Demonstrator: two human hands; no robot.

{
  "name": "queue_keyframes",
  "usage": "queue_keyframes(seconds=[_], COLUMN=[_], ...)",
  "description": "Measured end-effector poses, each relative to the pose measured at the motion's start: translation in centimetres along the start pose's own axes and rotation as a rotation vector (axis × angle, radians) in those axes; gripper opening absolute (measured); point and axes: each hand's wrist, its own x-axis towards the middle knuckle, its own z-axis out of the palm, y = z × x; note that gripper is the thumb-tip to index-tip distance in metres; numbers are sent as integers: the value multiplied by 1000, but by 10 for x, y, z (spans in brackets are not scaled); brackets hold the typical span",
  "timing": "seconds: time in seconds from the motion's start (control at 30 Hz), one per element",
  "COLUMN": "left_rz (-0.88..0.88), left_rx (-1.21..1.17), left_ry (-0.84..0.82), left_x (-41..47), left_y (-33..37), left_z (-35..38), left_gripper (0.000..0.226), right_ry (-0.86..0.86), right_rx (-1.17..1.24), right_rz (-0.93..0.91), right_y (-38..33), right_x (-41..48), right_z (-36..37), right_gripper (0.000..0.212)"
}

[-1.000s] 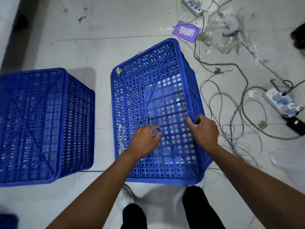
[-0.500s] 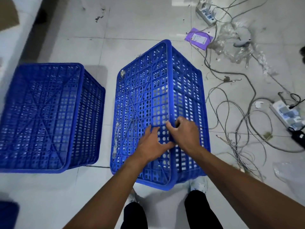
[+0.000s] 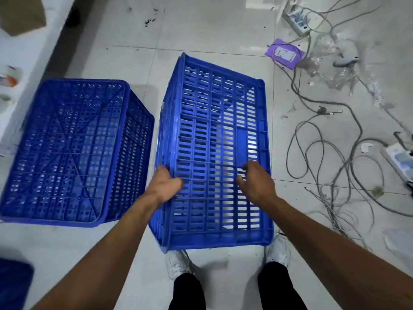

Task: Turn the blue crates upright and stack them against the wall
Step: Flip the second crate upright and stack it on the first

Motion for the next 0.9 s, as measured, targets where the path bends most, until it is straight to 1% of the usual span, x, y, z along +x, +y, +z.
queue_keyframes(seconds=[0.1,0.17,0.2,0.27,0.33,0.37,0.4,0.43,0.5,0.53,0.7,0.83,0.9], left_rz=[-18,-48,-62,-86,-89,-90,-92,-96,-102,-95,-74,-32,-22], left_rx=[-46,-75,-93,-124,-155,-166,-171,-171,-160,-162,-152,-115,-88], left_ry=[22,-1,-9,-14,-50,-53,-44,-32,-30,-35,-47,-84,-111], left_x=[10,17,18,19,24,26,25,24,24,26,32,33,32], left_y=[-11,-17,-19,-22,-26,-27,-24,-20,-16,-15,9,32,42], left_z=[-10,-12,-12,-11,-7,-2,2,7,19,25,50,74,83], left_gripper=[45,45,43,43,55,58,56,52,43,41,34,24,23], right_ry=[37,67,80,156,253,254,215,136,-42,-81,-34,-5,-3], right_rx=[-1,31,38,38,44,58,94,153,287,334,421,443,466], right_rz=[119,195,194,162,191,234,292,352,435,446,474,507,528], right_y=[20,27,27,26,28,33,39,48,65,73,102,126,139], right_x=[3,7,8,10,14,17,22,28,37,40,44,44,43], right_z=[2,2,3,4,-1,-3,-7,-10,-15,-17,-31,-48,-55], right_gripper=[48,63,66,63,61,65,70,73,72,70,72,72,72])
